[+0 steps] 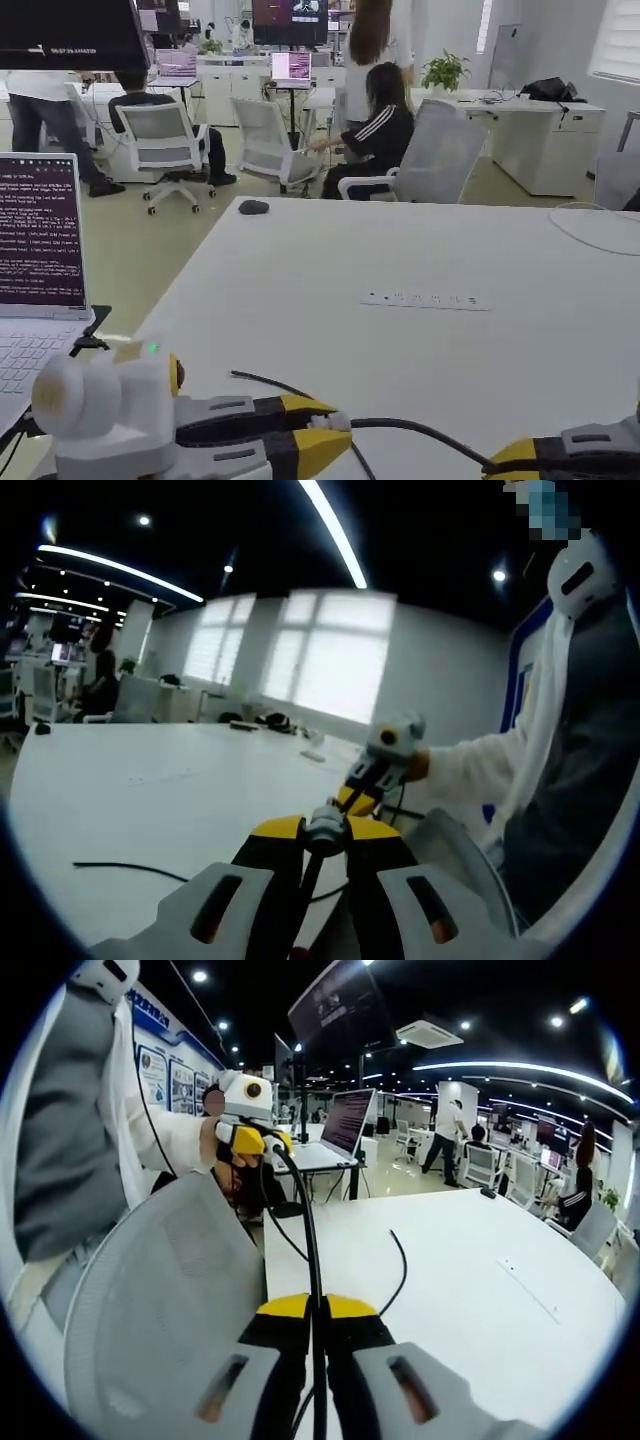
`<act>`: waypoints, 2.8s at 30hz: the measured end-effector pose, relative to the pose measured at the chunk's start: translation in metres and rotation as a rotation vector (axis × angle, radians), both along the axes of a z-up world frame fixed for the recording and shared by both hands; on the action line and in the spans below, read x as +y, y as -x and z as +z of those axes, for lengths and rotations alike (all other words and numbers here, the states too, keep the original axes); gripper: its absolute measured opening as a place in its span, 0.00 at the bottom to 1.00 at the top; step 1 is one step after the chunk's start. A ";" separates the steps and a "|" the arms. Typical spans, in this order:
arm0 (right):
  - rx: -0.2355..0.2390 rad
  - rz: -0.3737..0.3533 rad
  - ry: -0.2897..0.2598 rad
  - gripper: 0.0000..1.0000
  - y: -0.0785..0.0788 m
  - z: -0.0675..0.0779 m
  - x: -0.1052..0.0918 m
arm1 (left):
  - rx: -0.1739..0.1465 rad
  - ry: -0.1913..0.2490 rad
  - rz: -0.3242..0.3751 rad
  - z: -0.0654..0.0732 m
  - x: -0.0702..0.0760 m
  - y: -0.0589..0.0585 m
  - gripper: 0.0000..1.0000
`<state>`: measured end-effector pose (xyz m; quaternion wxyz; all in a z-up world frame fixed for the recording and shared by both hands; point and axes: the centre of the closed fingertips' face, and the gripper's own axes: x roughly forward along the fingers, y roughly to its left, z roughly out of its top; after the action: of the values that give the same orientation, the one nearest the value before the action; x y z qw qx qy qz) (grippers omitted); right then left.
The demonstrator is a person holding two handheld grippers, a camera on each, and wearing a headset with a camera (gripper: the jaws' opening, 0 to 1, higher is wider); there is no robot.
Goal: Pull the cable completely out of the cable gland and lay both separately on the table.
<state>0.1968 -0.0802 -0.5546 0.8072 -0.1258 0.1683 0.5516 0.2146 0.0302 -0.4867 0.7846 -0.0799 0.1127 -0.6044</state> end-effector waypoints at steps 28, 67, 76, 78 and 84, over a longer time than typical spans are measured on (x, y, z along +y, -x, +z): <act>-0.189 0.037 0.022 0.21 -0.014 0.061 0.036 | -0.022 -0.060 -0.006 0.003 -0.035 -0.011 0.16; -0.250 0.088 0.059 0.03 -0.014 0.048 0.031 | -0.023 -0.089 -0.022 -0.004 -0.033 -0.004 0.16; -0.212 0.024 0.059 0.03 -0.017 0.037 0.006 | -0.008 -0.088 0.009 -0.007 -0.018 -0.006 0.16; -0.204 0.009 0.065 0.03 -0.018 0.033 0.000 | -0.005 -0.087 0.018 -0.007 -0.015 -0.007 0.16; -0.179 -0.029 0.069 0.03 -0.020 0.024 -0.016 | -0.001 -0.080 0.041 -0.005 -0.007 -0.011 0.16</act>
<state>0.2170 -0.0964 -0.5306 0.8220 -0.1996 0.1163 0.5205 0.2253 0.0231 -0.4916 0.7993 -0.0504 0.1349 -0.5834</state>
